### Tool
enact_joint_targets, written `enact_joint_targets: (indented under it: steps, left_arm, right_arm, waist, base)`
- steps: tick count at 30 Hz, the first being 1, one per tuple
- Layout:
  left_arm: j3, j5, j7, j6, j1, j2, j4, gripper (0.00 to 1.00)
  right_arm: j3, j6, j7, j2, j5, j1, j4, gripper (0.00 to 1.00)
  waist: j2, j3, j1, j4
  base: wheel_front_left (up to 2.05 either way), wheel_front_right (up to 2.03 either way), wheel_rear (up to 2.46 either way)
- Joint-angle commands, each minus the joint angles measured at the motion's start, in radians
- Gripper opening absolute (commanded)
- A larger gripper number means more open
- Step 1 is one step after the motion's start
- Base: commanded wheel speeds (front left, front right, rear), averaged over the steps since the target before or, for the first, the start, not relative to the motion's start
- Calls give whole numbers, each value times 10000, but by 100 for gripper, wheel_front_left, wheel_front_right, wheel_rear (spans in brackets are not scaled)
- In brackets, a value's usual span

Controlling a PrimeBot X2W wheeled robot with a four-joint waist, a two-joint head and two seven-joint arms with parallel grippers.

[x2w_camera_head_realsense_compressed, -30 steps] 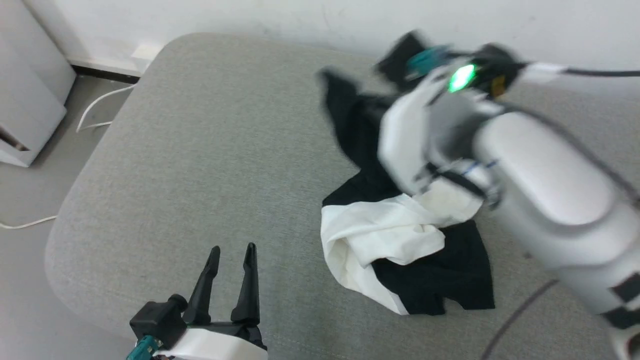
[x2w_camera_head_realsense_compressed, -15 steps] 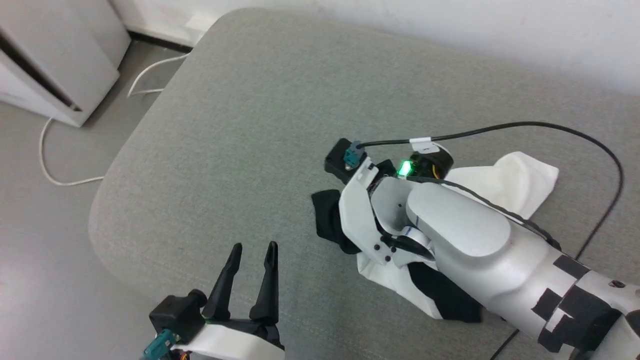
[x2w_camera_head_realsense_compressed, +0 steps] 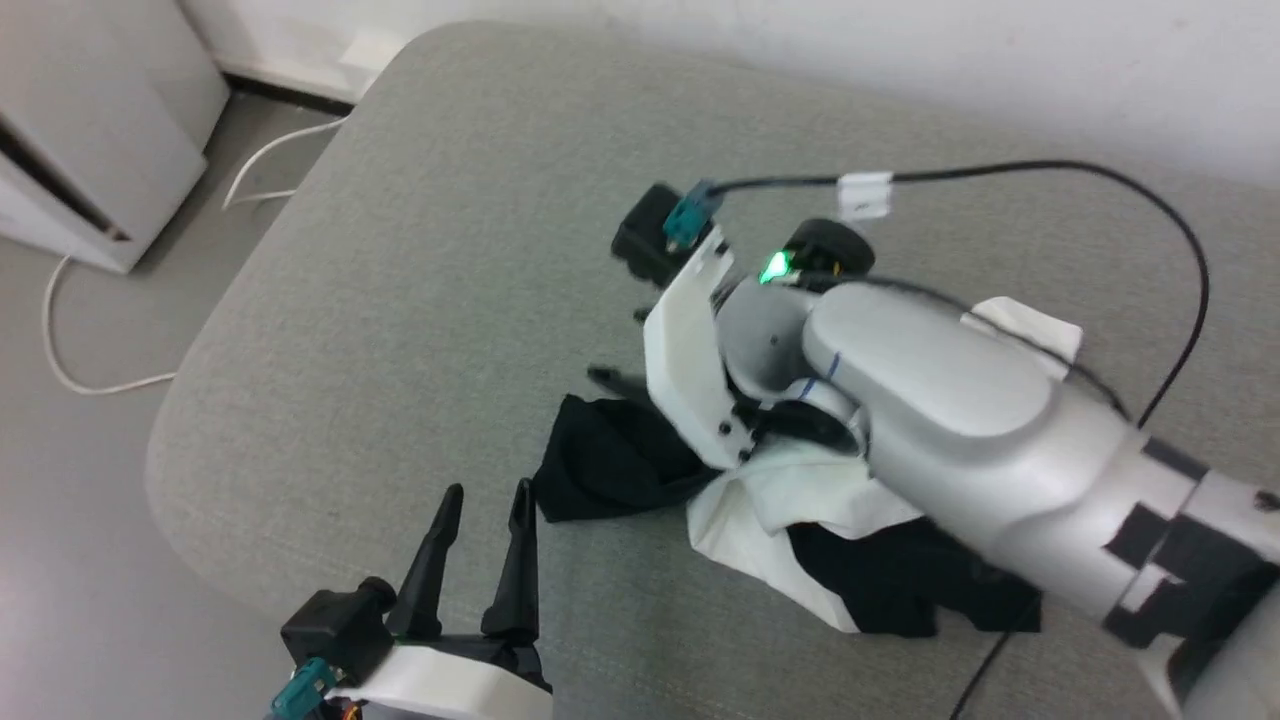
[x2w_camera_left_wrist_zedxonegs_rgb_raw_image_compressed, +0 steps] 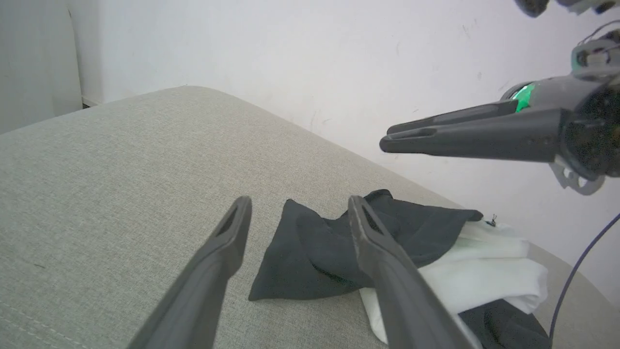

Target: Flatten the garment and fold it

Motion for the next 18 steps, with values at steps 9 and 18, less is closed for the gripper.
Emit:
enact_joint_targets:
  steps: [9, 18]
  left_arm:
    - [567, 464, -47, -109, 300, -13, -234, 100]
    - [831, 775, -47, -255, 538, -13, -611, 100]
  right_arm:
    - [-2301, -7, -3112, -1888, -923, 512, -94, 100]
    - [-7028, -7, -6816, -2548, -4080, 3982, -907, 100]
  waist:
    - [0, -559, -1, -1353]
    - [0, -591, -1, -2155]
  base:
    - [0, 0, 0]
    - [0, 0, 0]
